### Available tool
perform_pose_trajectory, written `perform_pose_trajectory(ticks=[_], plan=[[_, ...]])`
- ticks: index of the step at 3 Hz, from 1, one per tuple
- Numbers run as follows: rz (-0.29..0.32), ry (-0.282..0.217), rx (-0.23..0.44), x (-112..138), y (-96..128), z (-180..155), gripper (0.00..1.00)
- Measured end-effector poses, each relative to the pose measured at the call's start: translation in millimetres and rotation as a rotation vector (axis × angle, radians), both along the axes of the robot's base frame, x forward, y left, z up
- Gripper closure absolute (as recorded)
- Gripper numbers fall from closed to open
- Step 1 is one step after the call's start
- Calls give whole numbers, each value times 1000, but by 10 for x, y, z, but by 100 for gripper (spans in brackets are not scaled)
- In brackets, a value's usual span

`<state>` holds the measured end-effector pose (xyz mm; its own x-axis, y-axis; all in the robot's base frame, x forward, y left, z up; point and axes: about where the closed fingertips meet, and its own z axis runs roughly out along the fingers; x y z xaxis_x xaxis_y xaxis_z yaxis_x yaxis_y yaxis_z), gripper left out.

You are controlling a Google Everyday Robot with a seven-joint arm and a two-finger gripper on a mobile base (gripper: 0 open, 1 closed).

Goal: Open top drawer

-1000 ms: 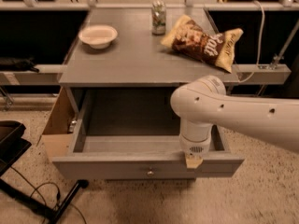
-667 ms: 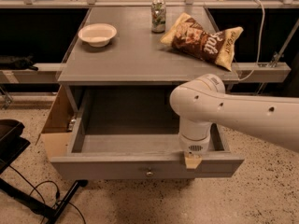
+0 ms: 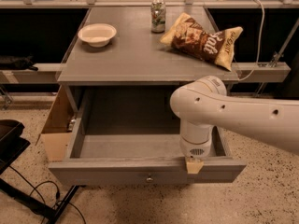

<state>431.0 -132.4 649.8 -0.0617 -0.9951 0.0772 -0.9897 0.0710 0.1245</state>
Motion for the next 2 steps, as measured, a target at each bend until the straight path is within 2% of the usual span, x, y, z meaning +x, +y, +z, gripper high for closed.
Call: perform_pose_trajectory(ticks=[2], plan=[[39, 65, 1, -398, -52, 84, 100]])
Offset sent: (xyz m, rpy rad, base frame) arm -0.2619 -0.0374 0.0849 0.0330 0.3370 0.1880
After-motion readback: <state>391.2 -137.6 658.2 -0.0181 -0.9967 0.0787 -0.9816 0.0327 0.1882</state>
